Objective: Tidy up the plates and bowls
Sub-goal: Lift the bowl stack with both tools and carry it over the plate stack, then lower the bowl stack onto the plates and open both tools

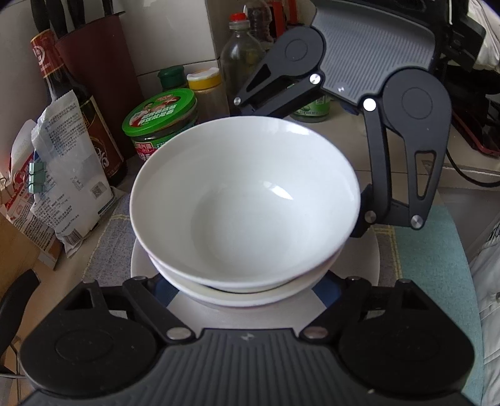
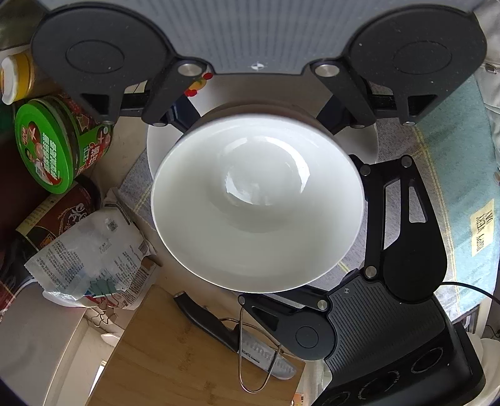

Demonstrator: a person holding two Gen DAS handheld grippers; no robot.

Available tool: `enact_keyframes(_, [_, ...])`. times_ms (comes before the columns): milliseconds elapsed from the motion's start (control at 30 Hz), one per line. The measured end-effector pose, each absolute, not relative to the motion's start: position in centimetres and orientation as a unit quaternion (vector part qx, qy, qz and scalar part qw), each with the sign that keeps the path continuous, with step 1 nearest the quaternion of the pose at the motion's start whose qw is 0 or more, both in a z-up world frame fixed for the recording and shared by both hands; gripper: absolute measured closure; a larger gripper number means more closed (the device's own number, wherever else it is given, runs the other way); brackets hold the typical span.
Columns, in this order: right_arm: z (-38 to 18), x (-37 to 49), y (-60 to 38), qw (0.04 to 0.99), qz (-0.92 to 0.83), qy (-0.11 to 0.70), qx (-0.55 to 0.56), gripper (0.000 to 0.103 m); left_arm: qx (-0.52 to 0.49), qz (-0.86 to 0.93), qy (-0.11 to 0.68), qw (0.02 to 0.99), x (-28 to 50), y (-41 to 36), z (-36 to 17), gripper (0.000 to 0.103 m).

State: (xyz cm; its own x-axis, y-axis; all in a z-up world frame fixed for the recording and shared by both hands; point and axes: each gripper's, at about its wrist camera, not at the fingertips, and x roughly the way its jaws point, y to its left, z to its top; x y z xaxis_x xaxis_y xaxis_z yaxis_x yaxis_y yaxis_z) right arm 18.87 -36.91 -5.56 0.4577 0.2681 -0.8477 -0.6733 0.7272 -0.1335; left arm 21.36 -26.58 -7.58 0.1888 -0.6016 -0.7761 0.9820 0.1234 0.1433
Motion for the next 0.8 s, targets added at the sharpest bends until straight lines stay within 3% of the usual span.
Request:
enact_keyframes(100, [-5.3,18.3,-36.8,0.824,0.282,0.43,-0.237,0.019,0.325,-0.57,0.287,0.697,21.5,-26.4,-7.7,0.016])
enact_keyframes(167, [-5.1,18.3,-36.8,0.829,0.281,0.426,-0.231,0.009,0.33,-0.566,0.271,0.705,21.0,-26.3,-7.6,0.007])
enact_keyframes(233, [-4.7,18.2,-37.0,0.836,0.28,0.418,-0.219,0.001,0.329,-0.565,0.261,0.71,20.7,-26.1,-7.2,0.006])
enact_keyframes(500, [-4.4,17.3,-37.1,0.845,0.264,0.413,-0.213,0.0,0.302,-0.52,0.262,0.755,19.6,-23.5,-6.2,0.003])
enact_keyframes(800, [-2.8,14.8,-34.9,0.861,0.171,0.432,-0.208,0.0,0.262,-0.44,0.198,0.836,15.7,-18.7,-3.0,0.001])
